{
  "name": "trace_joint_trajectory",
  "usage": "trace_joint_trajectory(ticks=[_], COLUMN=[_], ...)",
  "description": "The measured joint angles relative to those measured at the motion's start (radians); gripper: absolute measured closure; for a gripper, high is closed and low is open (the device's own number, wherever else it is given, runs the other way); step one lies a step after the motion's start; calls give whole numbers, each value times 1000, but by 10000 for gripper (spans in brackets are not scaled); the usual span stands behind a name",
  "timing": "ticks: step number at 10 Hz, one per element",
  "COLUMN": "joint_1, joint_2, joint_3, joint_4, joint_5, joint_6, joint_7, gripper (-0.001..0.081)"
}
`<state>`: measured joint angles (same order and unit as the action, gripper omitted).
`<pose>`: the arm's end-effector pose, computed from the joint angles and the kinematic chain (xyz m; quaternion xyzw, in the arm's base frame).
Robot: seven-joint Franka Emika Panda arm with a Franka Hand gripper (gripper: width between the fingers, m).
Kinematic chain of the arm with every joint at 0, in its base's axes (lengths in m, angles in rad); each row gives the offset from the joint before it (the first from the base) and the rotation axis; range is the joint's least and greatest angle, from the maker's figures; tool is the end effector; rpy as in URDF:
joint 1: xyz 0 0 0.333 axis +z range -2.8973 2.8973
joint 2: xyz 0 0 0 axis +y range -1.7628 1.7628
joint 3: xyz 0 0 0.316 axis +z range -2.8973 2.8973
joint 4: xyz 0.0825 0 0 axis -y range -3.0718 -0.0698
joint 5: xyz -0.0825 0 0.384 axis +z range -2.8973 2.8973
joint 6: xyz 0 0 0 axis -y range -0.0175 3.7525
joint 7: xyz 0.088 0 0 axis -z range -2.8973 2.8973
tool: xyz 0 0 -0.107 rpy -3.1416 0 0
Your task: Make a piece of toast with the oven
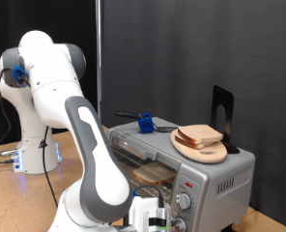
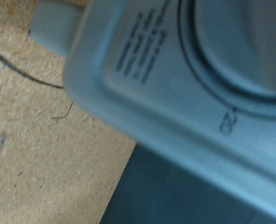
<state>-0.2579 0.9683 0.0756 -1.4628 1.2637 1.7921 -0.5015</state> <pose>0.6770 -0.0507 0.1135 -0.7847 0.1856 0.0597 0.5885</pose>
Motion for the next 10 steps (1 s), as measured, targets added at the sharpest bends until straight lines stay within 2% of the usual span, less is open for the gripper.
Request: trace_joint_trajectory(ticks=[3,5,8,9,10], joint_1=[-43,-81,-111,-111,-106], joint_2=[-8,-46,-135,-161,-182], joint_3=[-6,-3,-11,-25,-46], joint_4=[-31,-80,-162,-181,-191], joint_5=[-15,12,46,30,-30], joint_6=[-136,-203,-206,-201,-200], joint_7=[-12,-14,24,60,124], gripper=[7,7,7,7,7])
